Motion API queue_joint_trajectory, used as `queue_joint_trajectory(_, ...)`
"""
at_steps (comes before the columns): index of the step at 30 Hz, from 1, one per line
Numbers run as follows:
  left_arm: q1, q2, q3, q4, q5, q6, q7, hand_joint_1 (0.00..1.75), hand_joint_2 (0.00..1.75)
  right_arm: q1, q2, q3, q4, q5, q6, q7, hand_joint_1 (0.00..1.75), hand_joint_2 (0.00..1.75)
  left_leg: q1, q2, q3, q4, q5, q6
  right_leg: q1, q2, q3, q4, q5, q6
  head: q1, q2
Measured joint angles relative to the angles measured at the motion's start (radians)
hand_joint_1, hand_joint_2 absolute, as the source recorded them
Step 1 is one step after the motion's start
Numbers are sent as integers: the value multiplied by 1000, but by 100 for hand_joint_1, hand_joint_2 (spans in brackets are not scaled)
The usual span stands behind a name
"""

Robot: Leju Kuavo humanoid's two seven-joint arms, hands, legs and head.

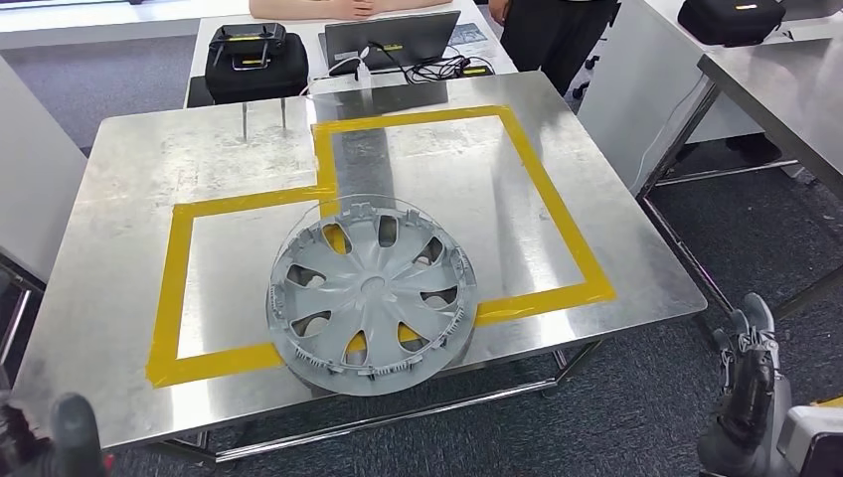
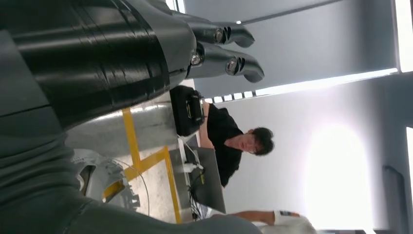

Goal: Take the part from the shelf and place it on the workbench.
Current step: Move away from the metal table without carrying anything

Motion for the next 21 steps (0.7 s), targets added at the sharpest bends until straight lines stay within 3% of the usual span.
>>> queue_joint_trajectory(2, 3, 3, 0, -4, 12, 4, -12, 157, 0, -1, -1, 3, 0, 0, 0, 3, 0, 0, 0, 0, 0, 0, 0, 0, 0, 0, 0, 0, 0, 0, 0, 0)
queue_joint_trajectory(3, 4, 4, 0, -5, 15, 5, -17, 175, 0, -2, -1, 4, 0, 0, 0, 4, 0, 0, 0, 0, 0, 0, 0, 0, 0, 0, 0, 0, 0, 0, 0, 0)
queue_joint_trajectory(21, 7, 17, -1, -28, -38, 0, -48, 175, 0, 4, -14, 12, 0, -30, 0, -9, 0, 0, 0, 0, 0, 0, 0, 0, 0, 0, 0, 0, 0, 0, 0, 0)
